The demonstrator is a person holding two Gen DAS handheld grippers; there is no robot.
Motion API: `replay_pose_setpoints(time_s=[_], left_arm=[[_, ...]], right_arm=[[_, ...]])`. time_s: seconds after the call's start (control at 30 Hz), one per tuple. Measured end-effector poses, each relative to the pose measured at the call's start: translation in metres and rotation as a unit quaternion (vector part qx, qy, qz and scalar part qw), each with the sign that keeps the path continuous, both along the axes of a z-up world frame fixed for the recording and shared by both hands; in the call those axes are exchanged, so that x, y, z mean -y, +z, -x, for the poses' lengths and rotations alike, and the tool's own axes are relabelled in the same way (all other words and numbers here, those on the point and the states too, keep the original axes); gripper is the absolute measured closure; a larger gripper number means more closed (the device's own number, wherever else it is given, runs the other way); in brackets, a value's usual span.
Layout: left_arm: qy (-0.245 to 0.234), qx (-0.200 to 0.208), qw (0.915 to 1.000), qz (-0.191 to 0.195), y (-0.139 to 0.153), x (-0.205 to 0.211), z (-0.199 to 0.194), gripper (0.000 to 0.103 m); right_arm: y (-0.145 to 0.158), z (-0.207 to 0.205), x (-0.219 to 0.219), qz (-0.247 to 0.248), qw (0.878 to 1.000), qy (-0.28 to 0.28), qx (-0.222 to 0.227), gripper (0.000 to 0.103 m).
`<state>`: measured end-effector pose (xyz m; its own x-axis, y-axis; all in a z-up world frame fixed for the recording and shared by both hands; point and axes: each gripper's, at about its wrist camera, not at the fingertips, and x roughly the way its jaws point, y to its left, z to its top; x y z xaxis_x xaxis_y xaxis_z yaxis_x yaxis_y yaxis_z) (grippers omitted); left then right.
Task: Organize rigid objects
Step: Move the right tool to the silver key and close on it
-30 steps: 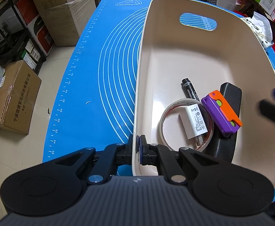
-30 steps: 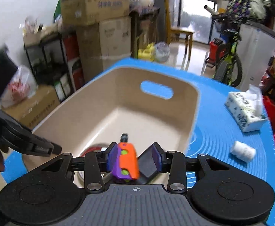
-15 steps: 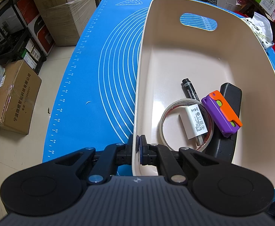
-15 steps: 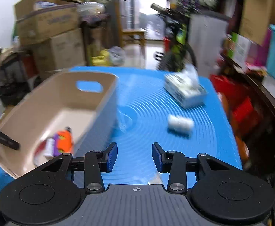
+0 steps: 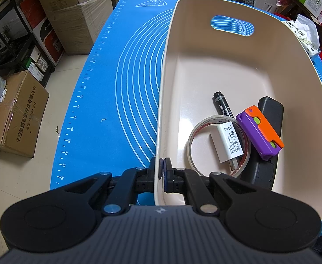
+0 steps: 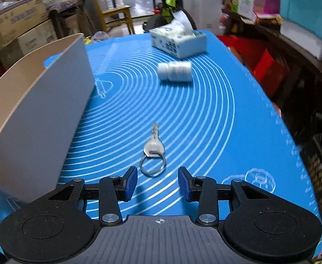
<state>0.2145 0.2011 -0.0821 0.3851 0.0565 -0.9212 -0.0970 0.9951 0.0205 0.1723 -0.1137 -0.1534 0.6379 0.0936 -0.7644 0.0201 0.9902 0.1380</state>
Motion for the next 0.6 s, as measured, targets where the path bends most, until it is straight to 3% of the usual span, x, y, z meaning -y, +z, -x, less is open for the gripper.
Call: replay_pose_setpoints(time_s=[0.2, 0.33, 0.6], left_arm=[[0.0, 0.0, 1.0, 0.0, -0.0002, 0.0, 0.0001, 0.096], [0.0, 0.0, 1.0, -0.002, 0.0005, -0.0001, 0.0002, 0.096], [0.0, 0.0, 1.0, -0.003, 0.0007, -0.0007, 0.0, 0.096]], right_arm=[[-0.009, 0.001, -0.0004, -0.014, 1.0, -0.018, 0.004, 0.053], [-0.0103, -0.0003, -0.0024, -0.026, 0.999, -0.025, 0.016, 0.044], [-0.0129, -0.005, -0.0056, -0.029, 0.998, -0.039, 0.036, 0.04]])
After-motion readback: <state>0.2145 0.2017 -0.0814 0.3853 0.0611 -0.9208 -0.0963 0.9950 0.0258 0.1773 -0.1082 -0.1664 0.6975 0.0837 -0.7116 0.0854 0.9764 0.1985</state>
